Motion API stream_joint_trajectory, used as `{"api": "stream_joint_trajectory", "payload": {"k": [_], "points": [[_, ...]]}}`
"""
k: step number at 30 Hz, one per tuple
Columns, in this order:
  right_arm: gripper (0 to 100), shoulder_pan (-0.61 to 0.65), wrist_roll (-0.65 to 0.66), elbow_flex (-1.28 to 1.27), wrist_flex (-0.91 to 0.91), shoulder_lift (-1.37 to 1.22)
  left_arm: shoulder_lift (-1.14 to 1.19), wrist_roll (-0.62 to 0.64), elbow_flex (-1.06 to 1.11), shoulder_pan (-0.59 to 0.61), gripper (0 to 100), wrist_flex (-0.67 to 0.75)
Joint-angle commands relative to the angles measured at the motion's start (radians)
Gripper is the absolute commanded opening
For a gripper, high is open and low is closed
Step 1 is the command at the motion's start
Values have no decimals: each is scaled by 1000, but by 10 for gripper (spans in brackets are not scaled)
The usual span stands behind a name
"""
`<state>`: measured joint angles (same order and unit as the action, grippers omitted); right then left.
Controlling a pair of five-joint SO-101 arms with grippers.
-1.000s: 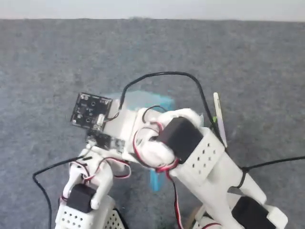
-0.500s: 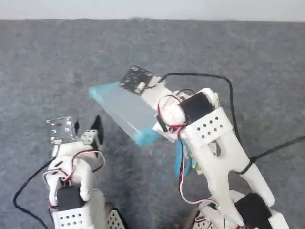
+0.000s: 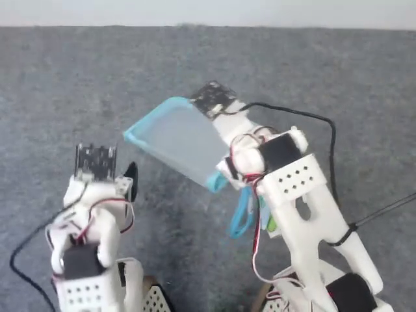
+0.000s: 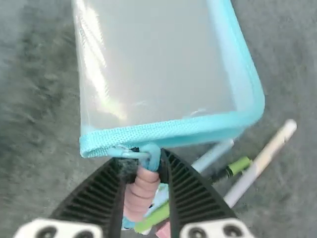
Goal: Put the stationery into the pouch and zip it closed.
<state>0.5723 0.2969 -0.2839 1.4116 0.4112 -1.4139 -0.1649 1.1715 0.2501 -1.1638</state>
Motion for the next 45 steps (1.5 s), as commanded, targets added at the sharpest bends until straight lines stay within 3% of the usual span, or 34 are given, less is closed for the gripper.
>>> {"api": "stream_joint_trajectory", "payload": {"k": [1,6,10,21,29,38,45], "points": [[7,87,-11,135,38,-5,288,-12,-271,-68,200,-91],[7,114,-8,293,50,-42,377,-11,-493,-180,243,-230],[7,120,-18,313,21,-22,344,-11,-526,-201,280,-233],[6,117,-44,-103,-378,232,118,21,-374,-201,280,-146],[6,119,-87,-84,-308,232,132,117,-298,-207,283,-80],[6,120,-158,-84,-274,229,135,83,-259,-199,242,-29],[6,120,-158,-61,-272,189,133,86,-351,-209,357,-141]]}}
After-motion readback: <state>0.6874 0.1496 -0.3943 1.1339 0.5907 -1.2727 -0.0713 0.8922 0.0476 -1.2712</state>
